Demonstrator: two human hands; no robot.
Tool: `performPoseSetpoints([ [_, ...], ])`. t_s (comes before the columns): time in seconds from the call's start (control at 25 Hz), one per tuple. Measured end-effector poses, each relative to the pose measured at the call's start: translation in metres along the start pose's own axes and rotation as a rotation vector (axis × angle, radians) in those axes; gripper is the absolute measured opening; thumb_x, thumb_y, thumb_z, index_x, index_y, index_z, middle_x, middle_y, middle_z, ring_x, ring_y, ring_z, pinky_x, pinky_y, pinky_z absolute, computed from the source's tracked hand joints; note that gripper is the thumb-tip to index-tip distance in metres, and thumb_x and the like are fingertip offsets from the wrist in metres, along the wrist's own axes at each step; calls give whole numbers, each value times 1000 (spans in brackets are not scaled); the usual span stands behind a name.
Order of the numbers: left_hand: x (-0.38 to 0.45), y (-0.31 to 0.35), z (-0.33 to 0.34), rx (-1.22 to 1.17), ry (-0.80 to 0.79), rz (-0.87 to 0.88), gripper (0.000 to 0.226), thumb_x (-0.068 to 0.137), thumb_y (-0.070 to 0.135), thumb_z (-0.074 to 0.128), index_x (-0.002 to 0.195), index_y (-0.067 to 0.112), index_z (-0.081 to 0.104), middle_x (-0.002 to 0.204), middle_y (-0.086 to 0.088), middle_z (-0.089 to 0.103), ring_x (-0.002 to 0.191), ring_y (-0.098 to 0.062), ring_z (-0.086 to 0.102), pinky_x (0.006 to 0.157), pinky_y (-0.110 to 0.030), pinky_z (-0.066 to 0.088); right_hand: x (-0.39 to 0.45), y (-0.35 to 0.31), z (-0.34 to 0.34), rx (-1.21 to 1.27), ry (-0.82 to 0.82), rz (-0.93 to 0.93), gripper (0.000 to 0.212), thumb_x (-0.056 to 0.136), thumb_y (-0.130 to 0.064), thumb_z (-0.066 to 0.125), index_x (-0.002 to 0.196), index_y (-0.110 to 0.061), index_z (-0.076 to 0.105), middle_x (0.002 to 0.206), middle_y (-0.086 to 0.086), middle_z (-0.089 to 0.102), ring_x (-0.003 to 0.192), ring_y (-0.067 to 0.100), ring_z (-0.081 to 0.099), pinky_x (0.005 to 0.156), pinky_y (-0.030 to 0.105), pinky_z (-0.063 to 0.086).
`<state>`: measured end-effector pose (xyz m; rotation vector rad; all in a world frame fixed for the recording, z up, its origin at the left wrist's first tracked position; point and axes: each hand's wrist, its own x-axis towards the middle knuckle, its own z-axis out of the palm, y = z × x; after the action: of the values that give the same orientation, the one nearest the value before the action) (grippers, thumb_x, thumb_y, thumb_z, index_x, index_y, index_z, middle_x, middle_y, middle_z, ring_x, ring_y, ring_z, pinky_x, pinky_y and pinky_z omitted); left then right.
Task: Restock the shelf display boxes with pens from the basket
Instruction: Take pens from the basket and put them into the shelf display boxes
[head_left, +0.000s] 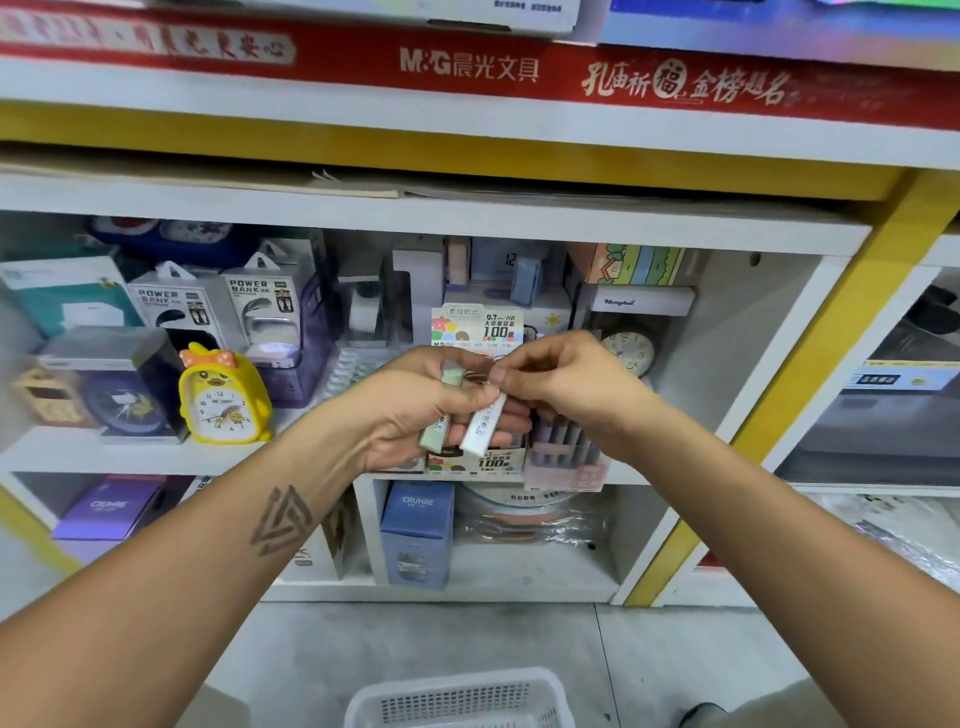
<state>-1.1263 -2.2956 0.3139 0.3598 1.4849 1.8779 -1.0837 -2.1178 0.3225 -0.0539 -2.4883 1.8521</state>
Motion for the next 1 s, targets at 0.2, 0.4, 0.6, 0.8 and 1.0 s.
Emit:
performPoseSetpoints([
  [0.2,-2,25,-39,98,391,10,21,99,8,55,119,4,55,85,-16,75,61,-25,70,48,-31,57,18,-8,-2,34,149,-52,8,95,0,63,102,2,66,69,7,71,58,18,67,54,23,55],
  [0.4,-12,29,-64,57,559,-139,19,94,29,50,93,10,49,60,-8,56,44,-15,35,39,-17,23,32,-7,29,-27,75,-96,10,96,5,58,103,1,64,91,19,72,67,19,75,62,24,61],
  [0.6,-32,36,-81,-78,516,-106,25,85,21,34,90,5,53,67,-18,59,51,-19,39,48,-24,28,46,-7,53,-55,82,-97,14,95,4,60,92,-9,66,104,22,68,73,23,76,58,21,57],
  [0.8,-42,33,-111,-97,649,29,12,98,2,45,96,6,56,64,-12,63,51,-19,59,48,-26,51,63,-10,66,-287,160,-140,11,93,-4,67,95,-14,72,90,10,74,74,22,75,75,42,63],
  [1.0,-53,33,-128,-88,683,47,10,97,1,47,102,3,56,59,-11,66,41,-17,55,41,-22,45,81,-19,82,-156,101,-143,11,92,5,64,93,-5,70,95,25,69,72,27,76,67,25,61],
])
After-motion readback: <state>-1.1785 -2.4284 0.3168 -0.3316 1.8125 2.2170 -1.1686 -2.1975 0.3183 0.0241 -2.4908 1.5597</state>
